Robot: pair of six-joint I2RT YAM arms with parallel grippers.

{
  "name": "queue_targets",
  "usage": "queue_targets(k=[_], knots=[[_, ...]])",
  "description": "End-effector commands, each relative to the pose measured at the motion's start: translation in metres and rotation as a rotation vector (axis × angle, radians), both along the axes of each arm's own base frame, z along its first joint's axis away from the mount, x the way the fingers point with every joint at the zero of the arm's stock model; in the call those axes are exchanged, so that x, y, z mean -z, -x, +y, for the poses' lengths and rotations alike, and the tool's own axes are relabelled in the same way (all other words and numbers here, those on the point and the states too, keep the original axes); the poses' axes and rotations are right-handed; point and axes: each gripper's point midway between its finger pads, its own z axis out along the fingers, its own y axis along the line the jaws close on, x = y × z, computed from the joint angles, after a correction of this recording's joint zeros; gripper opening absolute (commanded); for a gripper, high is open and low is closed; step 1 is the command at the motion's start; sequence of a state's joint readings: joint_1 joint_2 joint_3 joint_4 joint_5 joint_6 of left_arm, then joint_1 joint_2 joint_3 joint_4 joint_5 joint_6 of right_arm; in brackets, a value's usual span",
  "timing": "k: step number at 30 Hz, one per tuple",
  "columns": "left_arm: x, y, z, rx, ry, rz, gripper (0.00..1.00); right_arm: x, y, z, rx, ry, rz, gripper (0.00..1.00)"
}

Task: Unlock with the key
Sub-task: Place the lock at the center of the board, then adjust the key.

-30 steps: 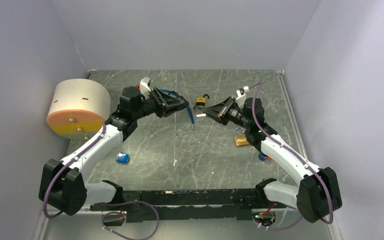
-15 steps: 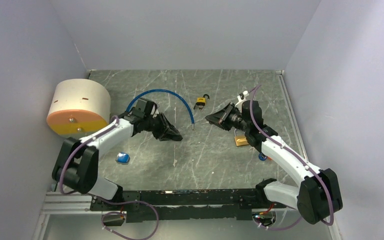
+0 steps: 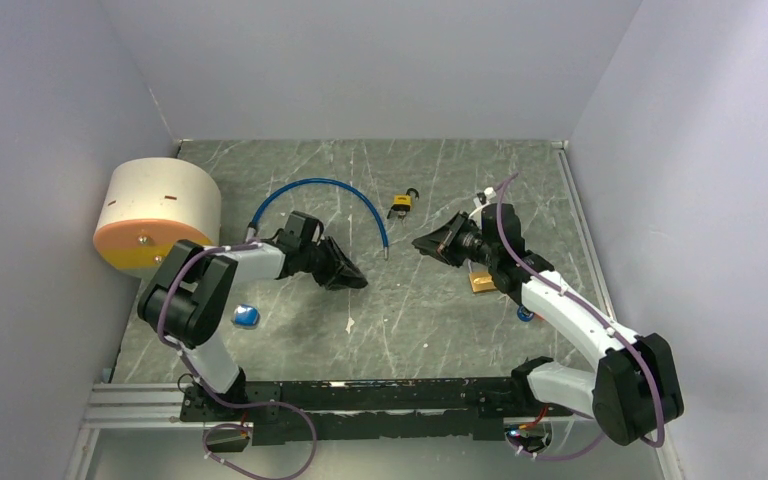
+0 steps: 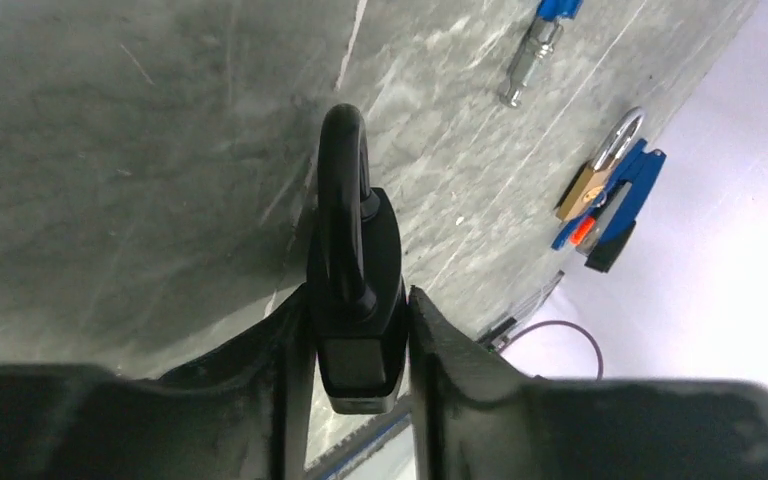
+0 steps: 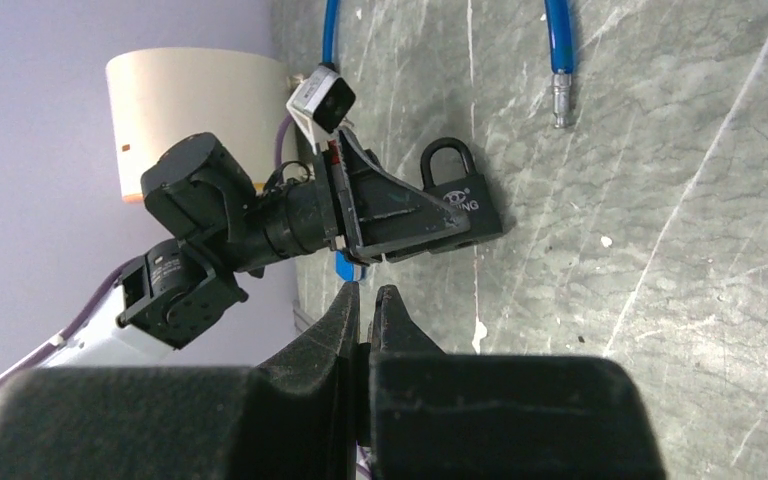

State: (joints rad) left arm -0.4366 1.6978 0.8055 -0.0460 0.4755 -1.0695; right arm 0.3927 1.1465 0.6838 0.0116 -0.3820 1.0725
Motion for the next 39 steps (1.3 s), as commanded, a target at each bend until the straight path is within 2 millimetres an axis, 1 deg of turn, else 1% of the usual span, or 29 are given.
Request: queue_targets(k=[1, 3, 4, 6, 8, 10, 12, 13, 15, 18, 19, 20, 21, 22, 24, 26, 29, 31, 32, 34, 35, 38, 39], knots=[[0.005, -0.018, 0.007, -0.120, -0.023, -0.051, 0.48, -0.002, -0.004, -0.003, 0.007, 0.013, -0.021, 0.00], [0.008, -0.015, 0.017, -0.154, -0.076, -0.044, 0.59, -0.001, -0.003, -0.005, 0.009, 0.011, -0.017, 0.00], [0.010, -0.011, 0.024, -0.170, -0.108, -0.029, 0.63, -0.001, -0.002, -0.006, 0.009, 0.011, -0.016, 0.00], [0.008, -0.005, 0.035, -0.203, -0.156, -0.016, 0.71, -0.002, -0.001, -0.006, 0.006, 0.005, -0.018, 0.00], [0.006, 0.004, 0.048, -0.249, -0.203, 0.012, 0.74, -0.004, -0.001, -0.007, 0.006, 0.006, -0.022, 0.00], [0.001, 0.016, 0.061, -0.299, -0.240, 0.030, 0.75, -0.006, -0.001, -0.006, 0.003, -0.001, -0.029, 0.00], [-0.010, 0.024, 0.072, -0.343, -0.252, 0.018, 0.78, -0.009, -0.001, -0.004, -0.004, -0.020, -0.032, 0.00], [-0.018, 0.027, 0.075, -0.353, -0.241, -0.002, 0.79, -0.012, -0.001, -0.002, -0.011, -0.035, -0.040, 0.00], [-0.048, 0.023, 0.067, -0.334, -0.147, -0.109, 0.80, -0.018, -0.002, 0.002, -0.025, -0.072, -0.049, 0.00], [-0.108, 0.016, 0.036, -0.222, 0.093, -0.318, 0.81, -0.030, -0.002, 0.013, -0.059, -0.147, -0.051, 0.00], [-0.130, 0.018, 0.024, -0.173, 0.183, -0.375, 0.82, -0.036, -0.002, 0.018, -0.077, -0.180, -0.055, 0.00], [-0.150, 0.018, 0.015, -0.138, 0.253, -0.438, 0.87, -0.039, 0.000, 0.022, -0.092, -0.210, -0.043, 0.00], [-0.165, 0.019, 0.008, -0.111, 0.301, -0.476, 0.92, -0.047, 0.001, 0.027, -0.108, -0.251, -0.051, 0.00], [-0.181, 0.019, 0.001, -0.082, 0.351, -0.519, 0.94, -0.052, 0.002, 0.032, -0.124, -0.283, -0.046, 0.00], [-0.201, 0.020, -0.013, -0.026, 0.419, -0.570, 0.94, -0.065, 0.006, 0.045, -0.164, -0.333, -0.044, 0.00], [-0.217, 0.021, -0.028, 0.024, 0.473, -0.599, 0.91, -0.079, 0.010, 0.056, -0.198, -0.369, -0.051, 0.00], [-0.231, 0.025, -0.045, 0.067, 0.543, -0.618, 0.78, -0.095, 0.011, 0.063, -0.202, -0.420, -0.064, 0.00], [-0.239, 0.027, -0.049, 0.066, 0.593, -0.624, 0.70, -0.101, 0.009, 0.064, -0.197, -0.441, -0.067, 0.00], [-0.241, 0.027, -0.050, 0.060, 0.621, -0.622, 0.64, -0.104, 0.009, 0.064, -0.196, -0.449, -0.072, 0.00], [-0.252, 0.029, -0.051, 0.050, 0.687, -0.640, 0.56, -0.108, 0.010, 0.065, -0.204, -0.462, -0.070, 0.00], [-0.252, 0.028, -0.051, 0.042, 0.700, -0.625, 0.53, -0.109, 0.010, 0.065, -0.206, -0.470, -0.070, 0.00], [-0.258, 0.029, -0.056, 0.046, 0.740, -0.623, 0.42, -0.110, 0.012, 0.066, -0.214, -0.487, -0.065, 0.00], [-0.259, 0.029, -0.058, 0.047, 0.742, -0.615, 0.40, -0.111, 0.012, 0.066, -0.217, -0.490, -0.065, 0.00]])
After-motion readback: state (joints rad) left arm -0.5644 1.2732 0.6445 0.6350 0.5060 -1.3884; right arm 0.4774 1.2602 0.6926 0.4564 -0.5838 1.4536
